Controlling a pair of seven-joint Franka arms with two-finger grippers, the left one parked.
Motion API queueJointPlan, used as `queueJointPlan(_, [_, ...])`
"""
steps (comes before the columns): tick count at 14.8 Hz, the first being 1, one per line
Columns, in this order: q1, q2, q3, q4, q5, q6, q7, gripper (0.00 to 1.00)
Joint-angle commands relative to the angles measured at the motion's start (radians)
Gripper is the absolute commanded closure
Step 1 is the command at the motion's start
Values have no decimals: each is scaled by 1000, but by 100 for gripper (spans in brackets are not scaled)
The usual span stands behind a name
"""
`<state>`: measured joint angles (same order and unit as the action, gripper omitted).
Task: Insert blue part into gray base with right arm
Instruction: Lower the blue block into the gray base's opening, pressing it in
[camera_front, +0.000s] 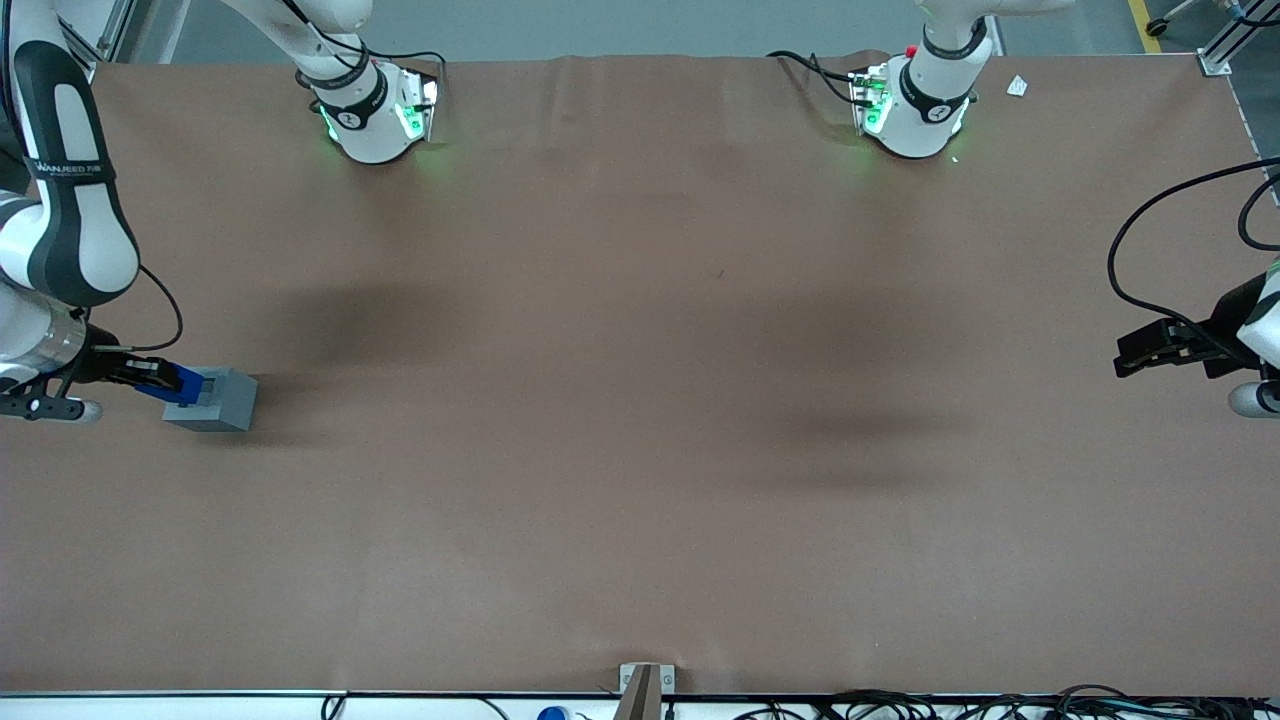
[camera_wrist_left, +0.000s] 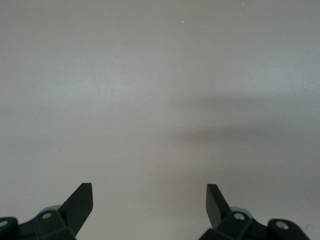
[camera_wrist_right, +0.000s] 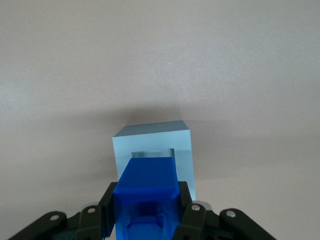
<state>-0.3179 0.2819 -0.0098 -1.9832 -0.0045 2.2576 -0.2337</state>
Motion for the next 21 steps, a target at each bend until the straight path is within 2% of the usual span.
queueJointPlan(1, [-24,-6,19,-16,-11,25,-12,91])
queueJointPlan(21, [-26,26,22,-39,-8,80,-56,91])
